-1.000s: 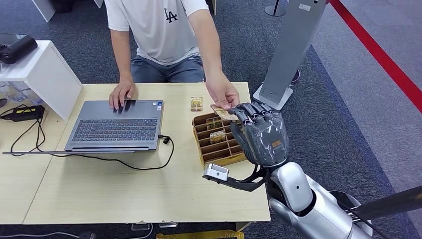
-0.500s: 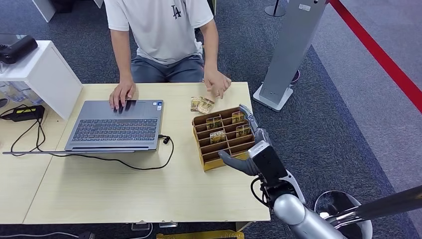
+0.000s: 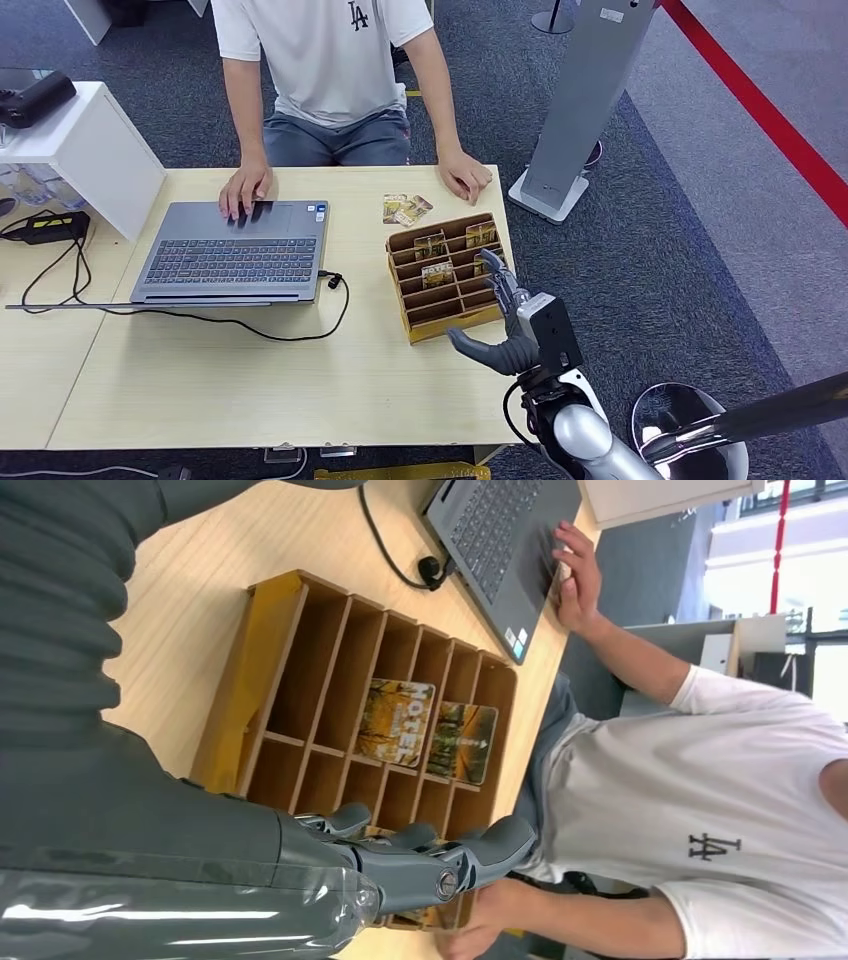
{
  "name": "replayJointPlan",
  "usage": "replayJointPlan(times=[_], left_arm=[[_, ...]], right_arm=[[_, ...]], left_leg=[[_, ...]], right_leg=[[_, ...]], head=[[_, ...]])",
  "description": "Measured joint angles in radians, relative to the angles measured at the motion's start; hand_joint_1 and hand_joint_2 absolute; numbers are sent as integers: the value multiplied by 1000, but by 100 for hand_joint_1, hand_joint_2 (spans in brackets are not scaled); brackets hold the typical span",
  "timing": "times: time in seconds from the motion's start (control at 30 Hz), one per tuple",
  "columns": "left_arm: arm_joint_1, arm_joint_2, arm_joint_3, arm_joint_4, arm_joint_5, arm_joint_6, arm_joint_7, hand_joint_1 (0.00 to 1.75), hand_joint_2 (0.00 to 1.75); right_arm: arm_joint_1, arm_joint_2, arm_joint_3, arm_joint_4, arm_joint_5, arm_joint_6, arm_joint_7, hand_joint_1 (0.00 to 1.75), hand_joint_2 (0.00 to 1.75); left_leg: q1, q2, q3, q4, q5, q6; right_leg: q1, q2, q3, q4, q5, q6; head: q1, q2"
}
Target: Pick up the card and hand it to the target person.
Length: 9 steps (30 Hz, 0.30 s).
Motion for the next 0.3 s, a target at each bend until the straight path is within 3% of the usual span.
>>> replayJointPlan(times=[0.3], left_arm=[[0, 0, 0, 0, -2, 0, 0, 0, 0]], right_arm=[[35, 3, -35, 20, -6, 20, 29, 0, 175]], left_leg=[[0, 0, 0, 0, 0, 0]], right_leg=[[0, 0, 0, 0, 0, 0]], head=[[0, 0]])
